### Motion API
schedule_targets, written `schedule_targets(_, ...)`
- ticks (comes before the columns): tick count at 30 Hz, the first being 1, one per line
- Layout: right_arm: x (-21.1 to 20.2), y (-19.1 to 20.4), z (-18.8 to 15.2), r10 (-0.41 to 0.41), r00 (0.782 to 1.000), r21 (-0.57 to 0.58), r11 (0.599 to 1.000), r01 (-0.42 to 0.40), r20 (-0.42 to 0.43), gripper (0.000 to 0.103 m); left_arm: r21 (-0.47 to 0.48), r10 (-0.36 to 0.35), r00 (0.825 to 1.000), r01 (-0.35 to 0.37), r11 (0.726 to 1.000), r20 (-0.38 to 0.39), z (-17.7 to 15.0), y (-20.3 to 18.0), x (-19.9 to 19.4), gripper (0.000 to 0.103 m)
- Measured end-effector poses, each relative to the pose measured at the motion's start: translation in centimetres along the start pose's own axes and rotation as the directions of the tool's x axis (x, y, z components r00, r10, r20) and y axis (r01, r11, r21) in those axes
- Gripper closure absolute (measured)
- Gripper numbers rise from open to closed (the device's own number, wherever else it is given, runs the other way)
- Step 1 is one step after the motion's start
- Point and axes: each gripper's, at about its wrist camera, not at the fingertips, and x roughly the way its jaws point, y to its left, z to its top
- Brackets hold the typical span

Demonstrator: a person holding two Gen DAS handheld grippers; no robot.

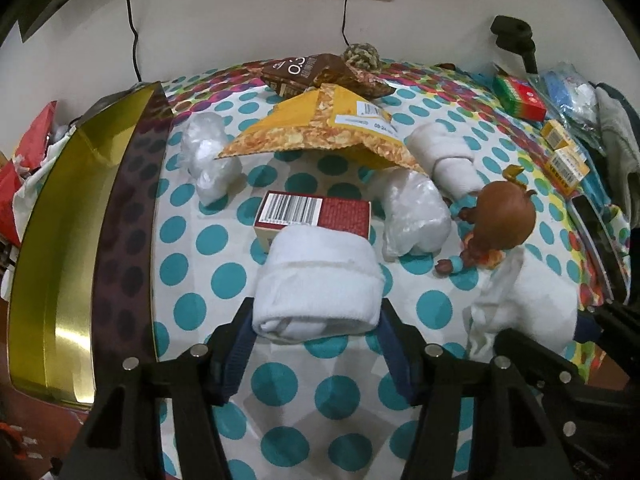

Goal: Organize objects
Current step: 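Lift the rolled white towel with the left tool while the right tool holds another towel, then lower the towel into the gold tray and open the left tool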

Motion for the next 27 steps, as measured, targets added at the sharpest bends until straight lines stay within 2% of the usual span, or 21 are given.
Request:
schedule_targets(7, -0.2, -0.4, -0.2, 0.007, 1.000, 0.018, 1.000, -0.007, 0.003, 0.064, 0.011, -0.028, 0.999, 0.027, 1.000, 0.023, -0.4, 0.0, -1.4, 0.044)
schedule_targets(13, -0.4, -0.2, -0.5, -0.002, 1.000, 0.025, 1.000, 0.002, 0.012, 0.064, -0.007, -0.009, 0.997, 0.009, 1.000, 0.077, 0.0, 1.4, -3.7, 0.044)
schedule_targets(21, -1.2, 0.1, -0.6, -0.009, 1.000, 0.024, 1.000, 0.008, 0.028, 0.064, -0.112, 0.110, 0.984, -0.095, 0.989, 0.140, 1.7, 7.9, -6.4, 0.044)
schedule_targets(27, -1.3, 0.1, -0.7, -0.006, 0.999, 0.038, 0.999, 0.005, 0.039, 0.064, -0.180, 0.160, 0.981, -0.139, 0.974, 0.109, 2.1, 12.9, -5.7, 0.044)
